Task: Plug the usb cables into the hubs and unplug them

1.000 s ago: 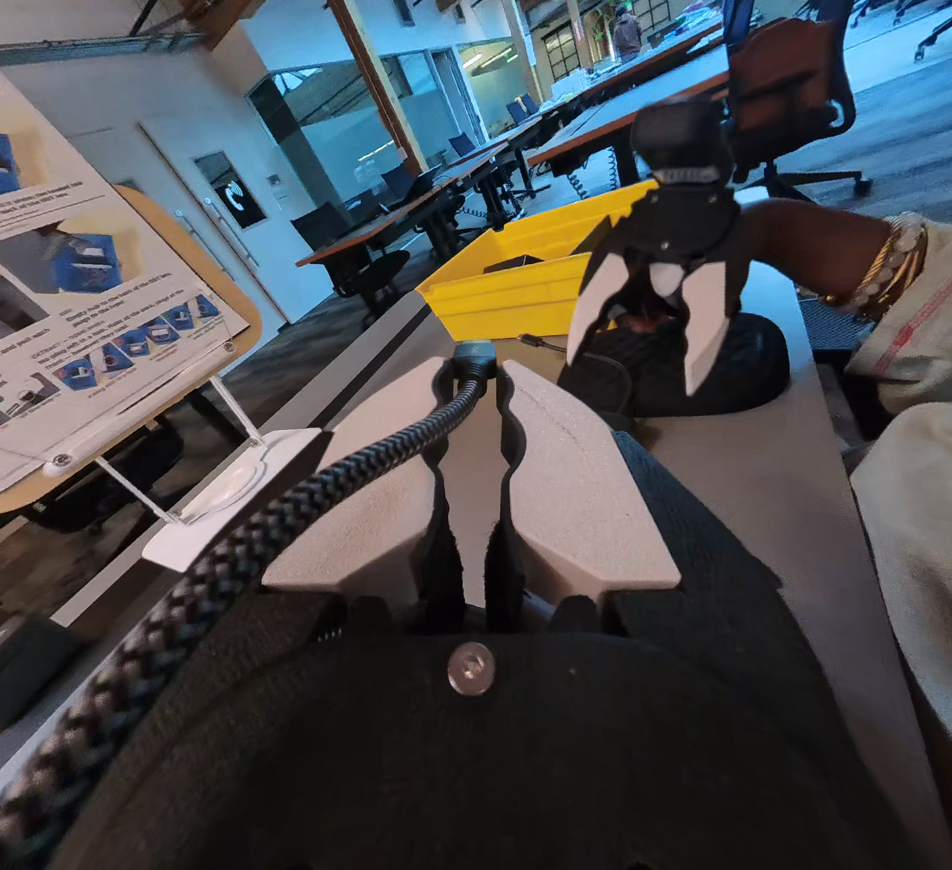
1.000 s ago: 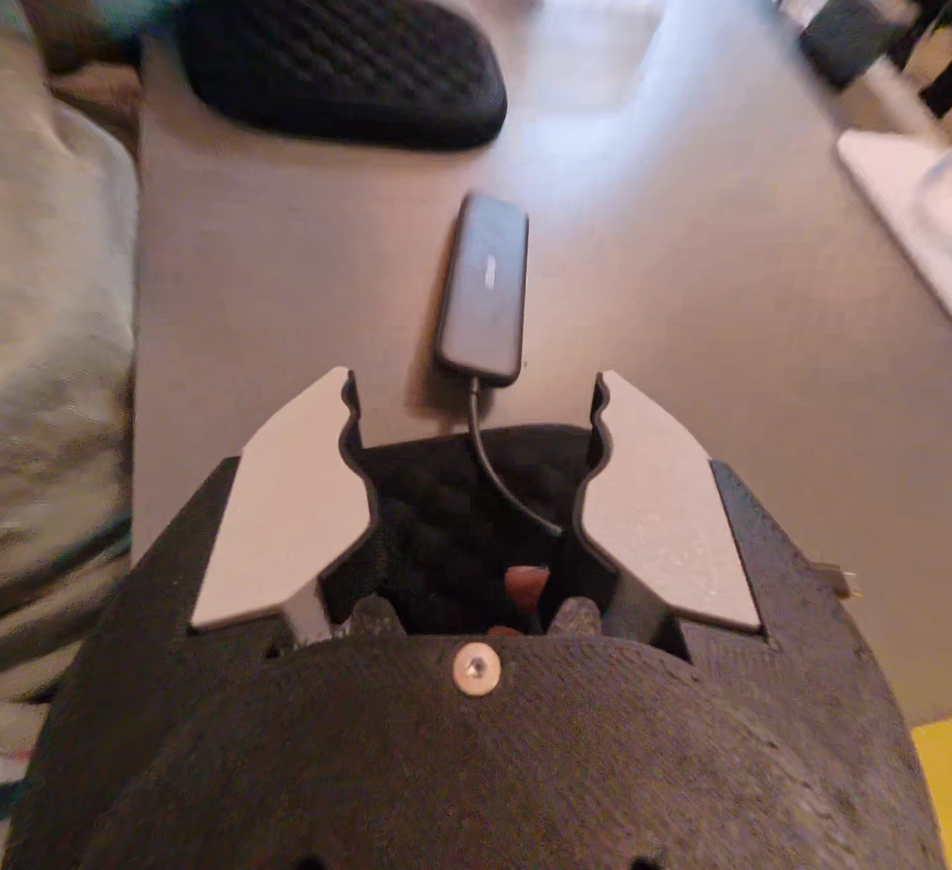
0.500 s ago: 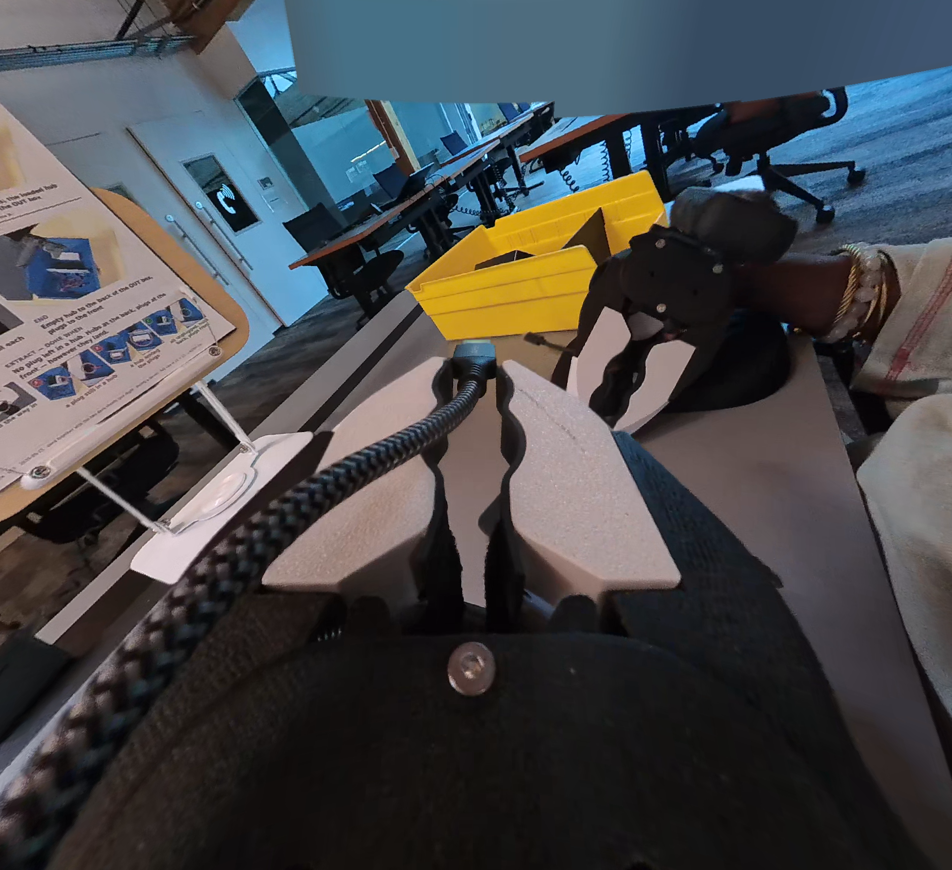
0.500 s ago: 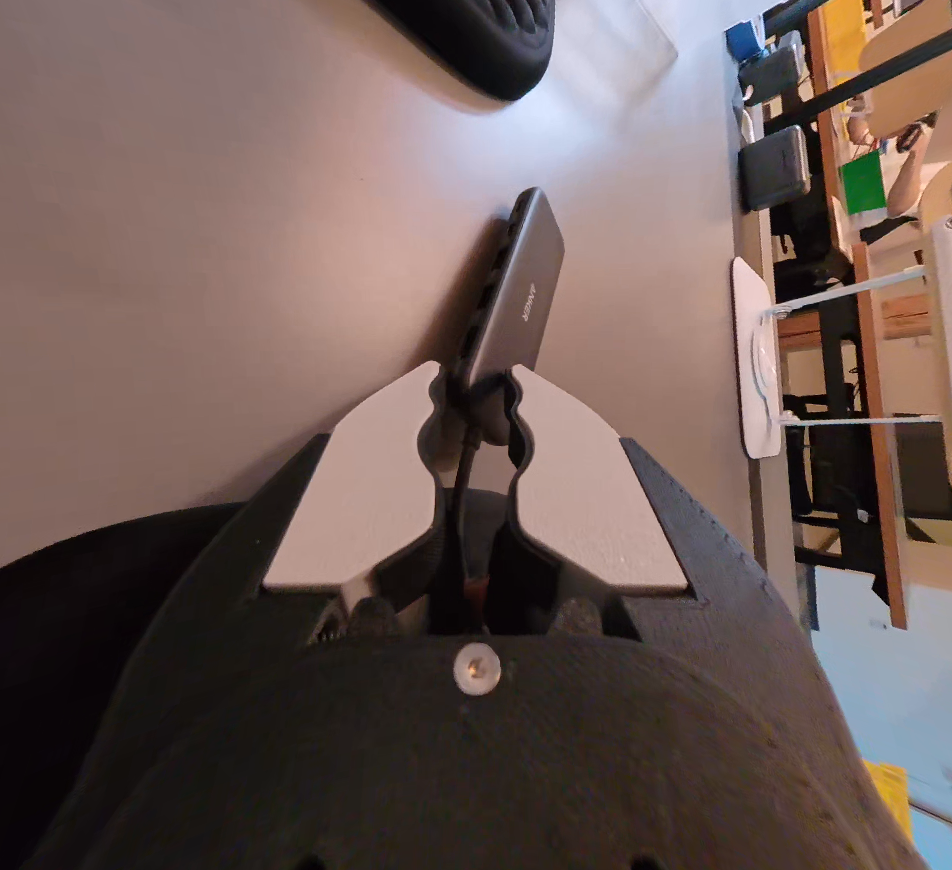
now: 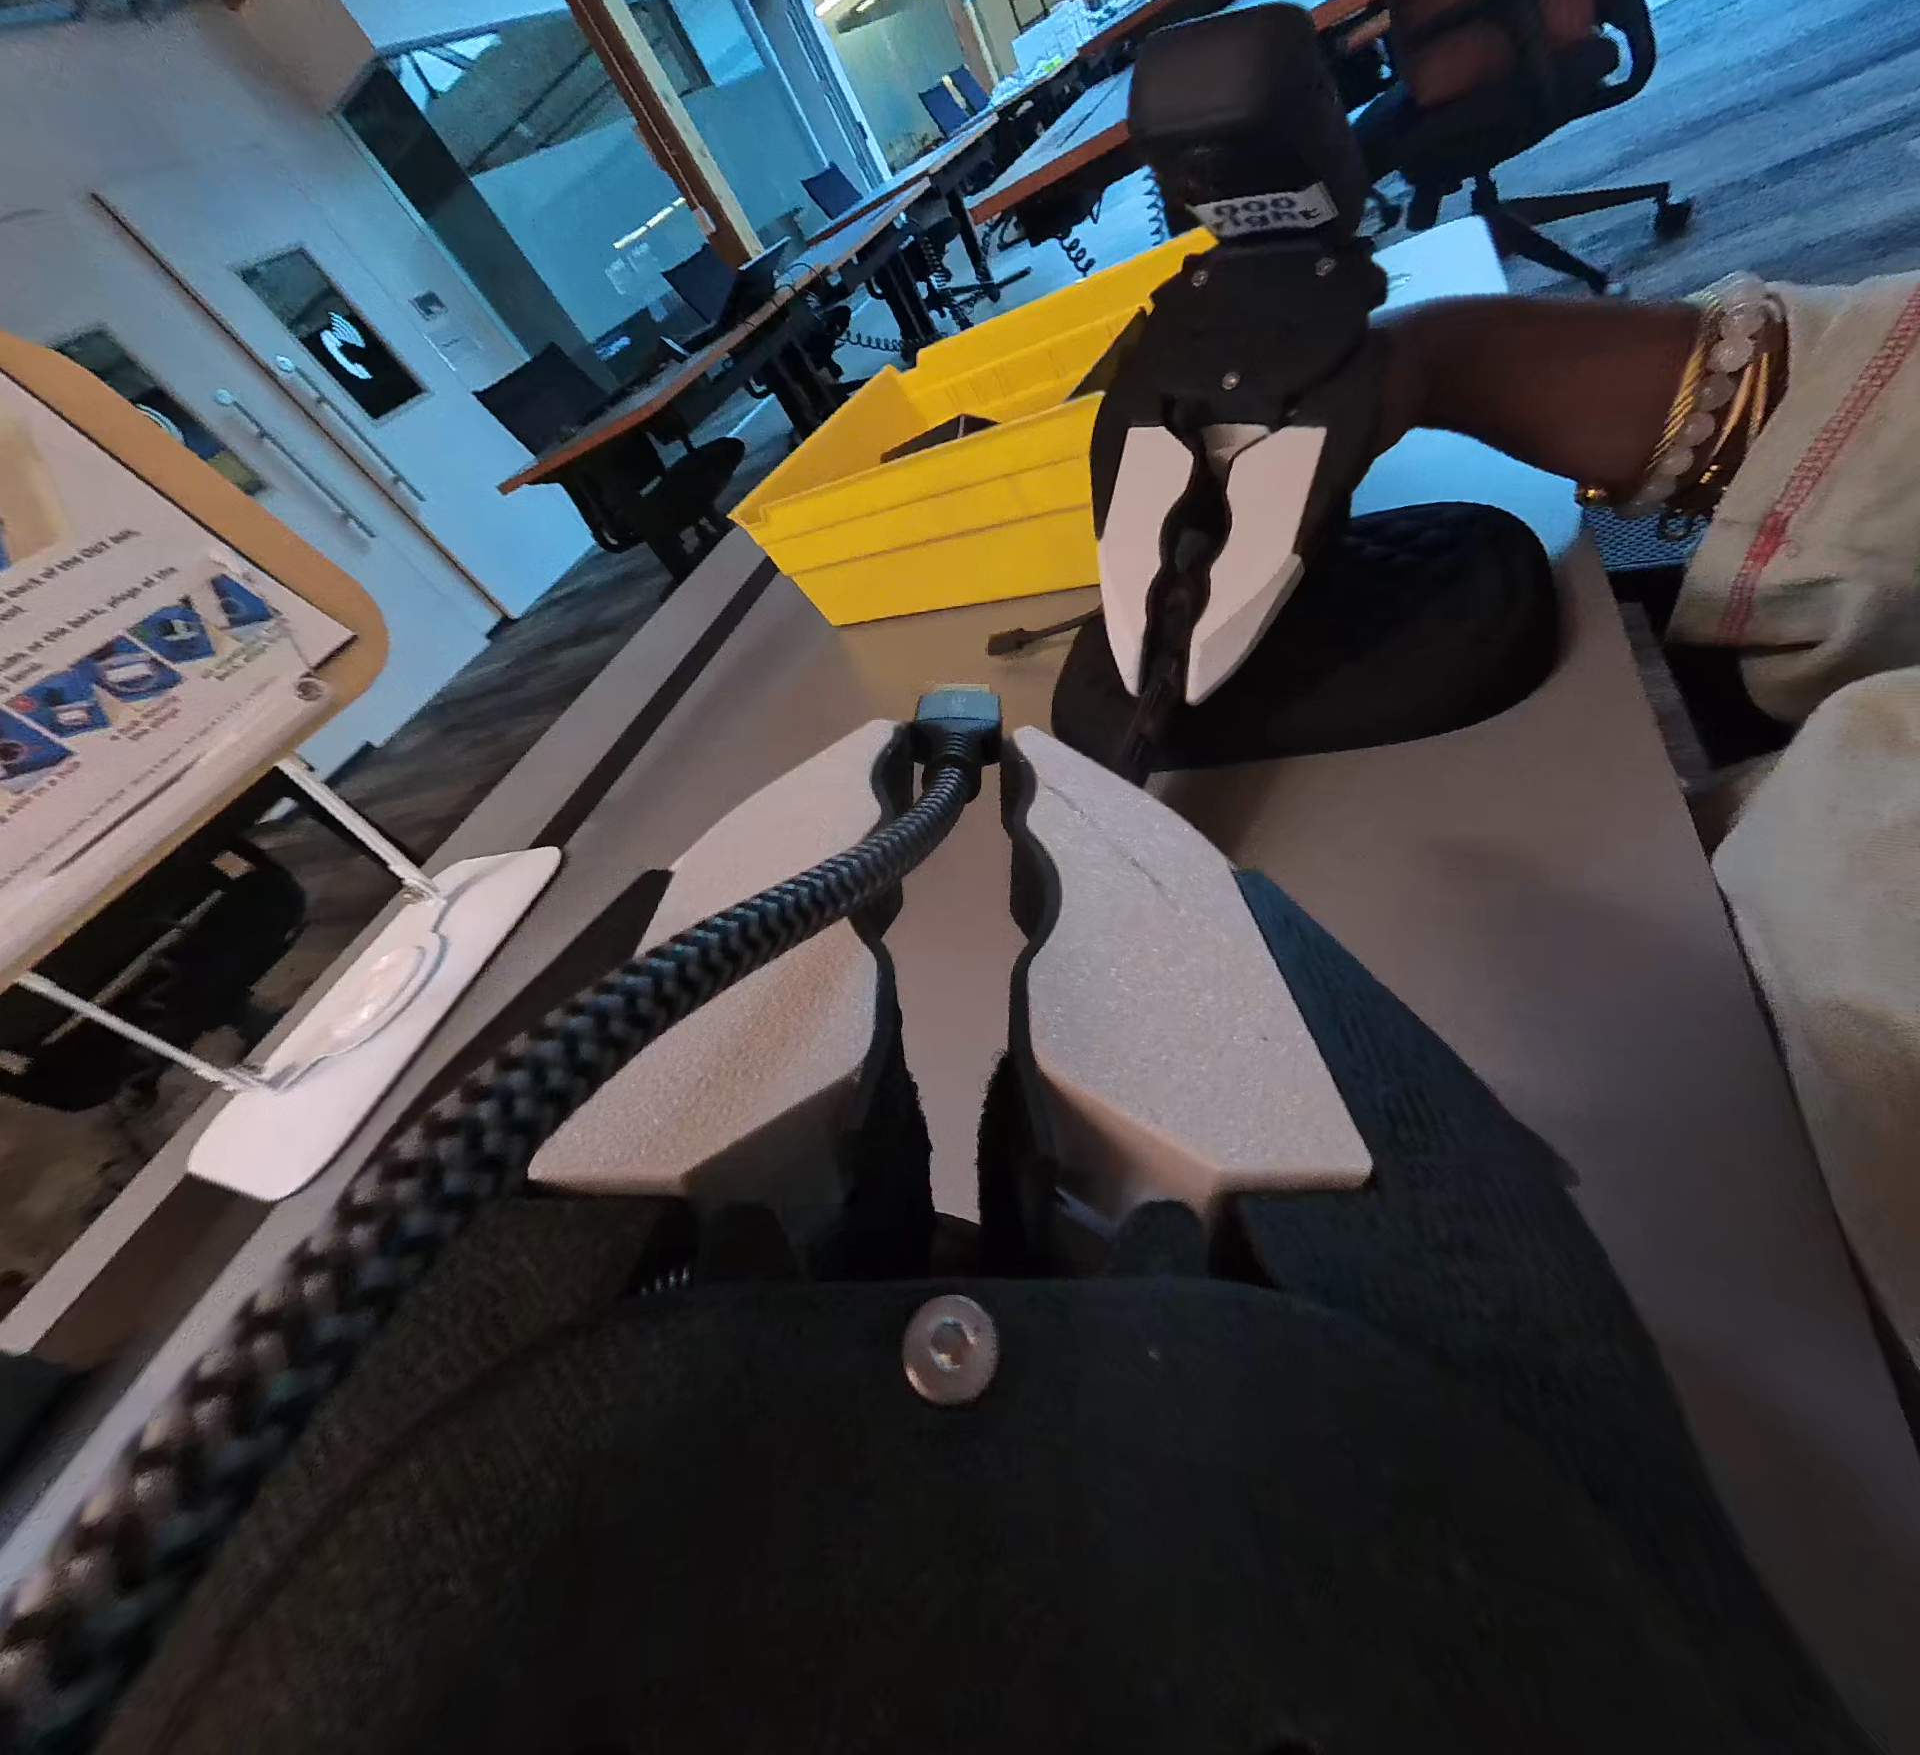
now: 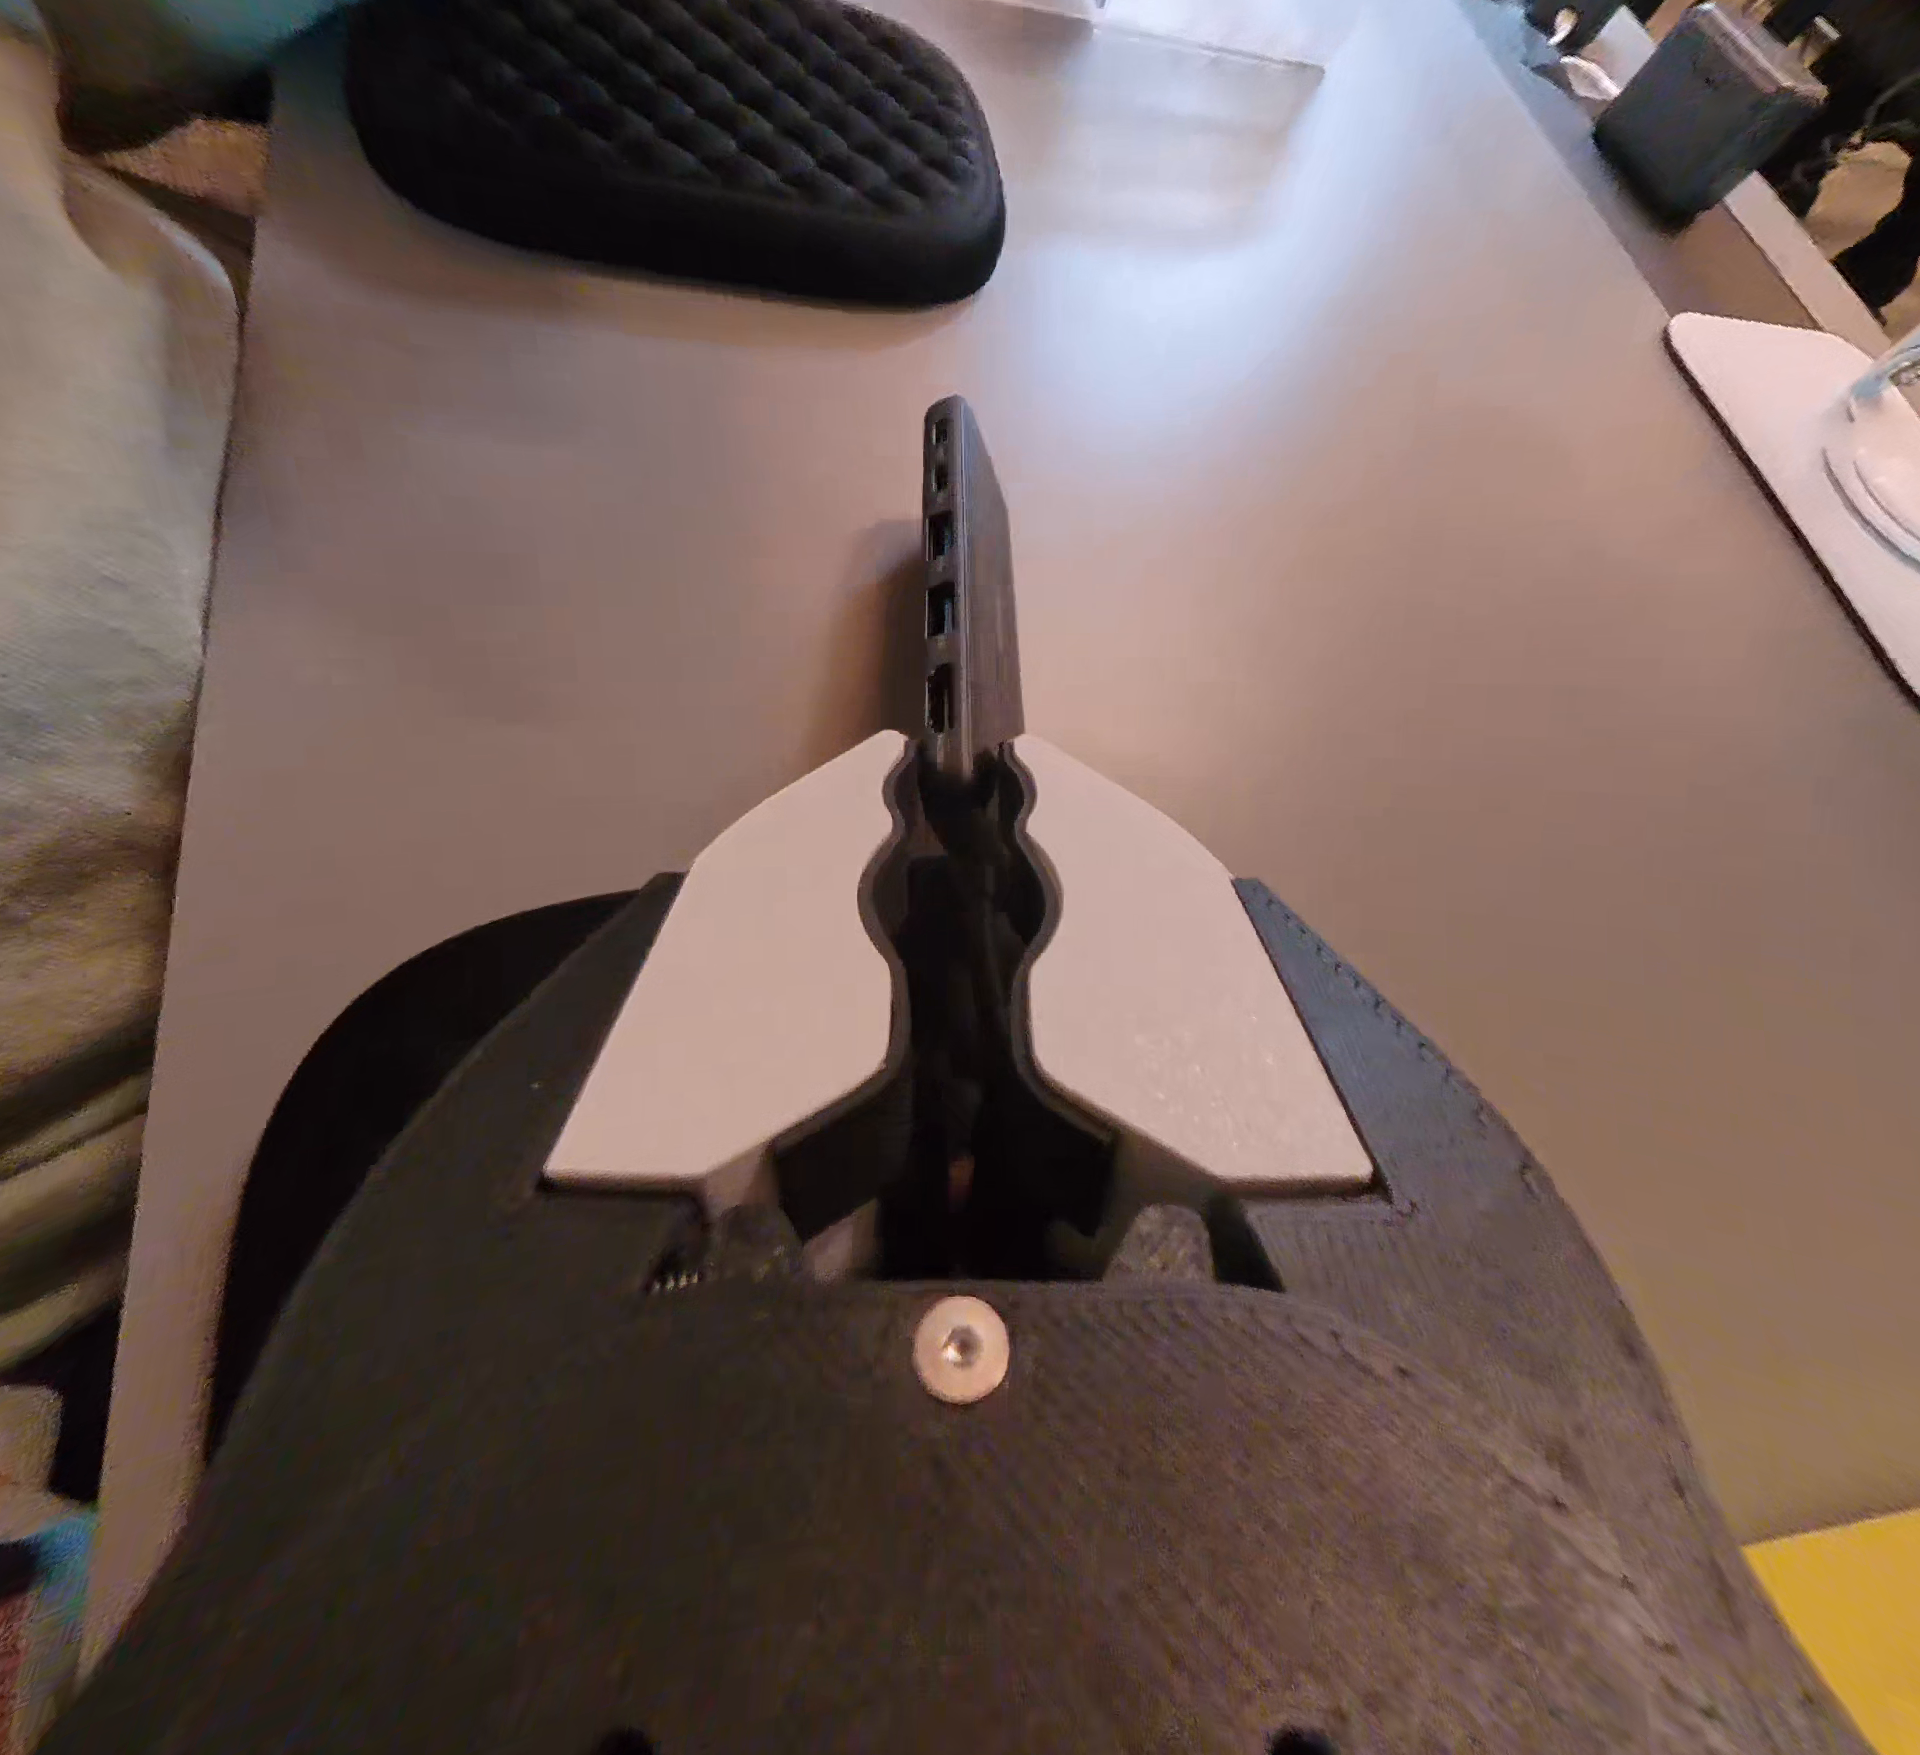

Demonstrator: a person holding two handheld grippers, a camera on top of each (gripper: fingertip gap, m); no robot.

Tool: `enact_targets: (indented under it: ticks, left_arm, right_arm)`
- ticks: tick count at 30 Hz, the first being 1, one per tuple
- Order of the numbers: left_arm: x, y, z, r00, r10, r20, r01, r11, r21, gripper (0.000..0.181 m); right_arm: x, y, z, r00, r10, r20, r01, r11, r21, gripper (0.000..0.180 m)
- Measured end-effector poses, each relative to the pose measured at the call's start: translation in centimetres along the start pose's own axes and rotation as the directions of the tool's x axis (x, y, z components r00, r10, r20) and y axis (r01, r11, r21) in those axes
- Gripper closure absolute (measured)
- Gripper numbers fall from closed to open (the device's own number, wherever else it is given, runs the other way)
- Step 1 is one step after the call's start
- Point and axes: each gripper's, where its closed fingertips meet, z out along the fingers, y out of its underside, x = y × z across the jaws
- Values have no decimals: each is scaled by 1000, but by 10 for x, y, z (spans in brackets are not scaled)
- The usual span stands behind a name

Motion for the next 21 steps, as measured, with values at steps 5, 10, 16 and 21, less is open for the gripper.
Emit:
enact_targets:
  ticks: [5, 10, 16, 21]
  left_arm:
    - [3, 38, 25, 999, -37, -2, 36, 991, -130, 165]
    - [20, 50, 38, 999, 7, -51, -18, 978, -206, 165]
    - [23, 26, 37, 991, -97, -94, 96, 995, -18, 165]
    - [4, -53, -7, 836, -404, -371, 543, 708, 452, 165]
  right_arm:
    - [-1, 1, 3, 1000, 2, 14, -1, 1000, -12, 164]
    - [-1, 0, 1, 1000, 19, 10, -19, 1000, -10, 164]
    - [-2, 0, 2, 1000, -20, -6, 20, 1000, -17, 164]
    - [-4, 0, 4, 998, -52, -16, 52, 998, -29, 163]
